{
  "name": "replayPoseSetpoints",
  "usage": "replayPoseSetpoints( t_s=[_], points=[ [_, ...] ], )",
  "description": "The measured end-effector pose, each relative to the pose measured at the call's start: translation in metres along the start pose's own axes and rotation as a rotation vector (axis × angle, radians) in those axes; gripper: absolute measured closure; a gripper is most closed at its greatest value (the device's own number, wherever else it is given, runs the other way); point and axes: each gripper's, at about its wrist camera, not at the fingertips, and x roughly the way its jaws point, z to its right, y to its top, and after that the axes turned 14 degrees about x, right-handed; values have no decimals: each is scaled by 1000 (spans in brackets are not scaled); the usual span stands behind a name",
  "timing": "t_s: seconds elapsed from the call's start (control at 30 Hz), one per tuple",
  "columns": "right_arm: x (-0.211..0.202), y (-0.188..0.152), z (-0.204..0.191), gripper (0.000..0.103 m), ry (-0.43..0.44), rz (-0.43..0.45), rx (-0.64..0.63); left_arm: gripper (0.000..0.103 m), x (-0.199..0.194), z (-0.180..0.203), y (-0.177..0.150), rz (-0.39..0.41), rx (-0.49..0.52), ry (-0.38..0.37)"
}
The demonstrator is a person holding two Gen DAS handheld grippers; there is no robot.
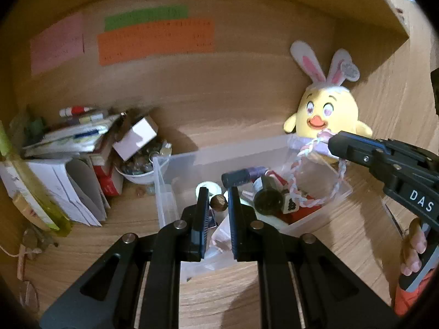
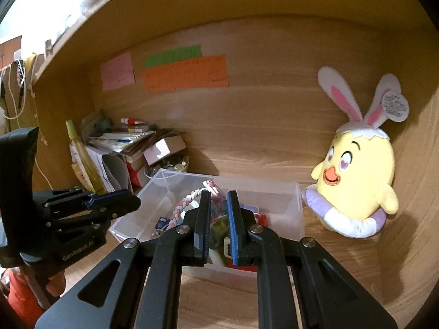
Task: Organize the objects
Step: 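Lower the string loop into the box and open the right tool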
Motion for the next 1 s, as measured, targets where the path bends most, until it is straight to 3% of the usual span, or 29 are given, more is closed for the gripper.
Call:
replayPoseSetpoints(
  t_s=[0.47,0.83,0.9,1.0],
  points=[
    [58,-22,3,93,-25,-141,-9,90,46,-2,-16,-110,-1,-28],
    [73,-33,-2,92,-53,-192,-56,90,52,0,-19,-133,10,-47],
    [74,-33,-2,89,-48,-207,-56,87,49,0,-19,-127,8,-50],
    [73,-32,0,82,-41,-211,-47,72,42,0,-18,-109,4,-54]
  ],
)
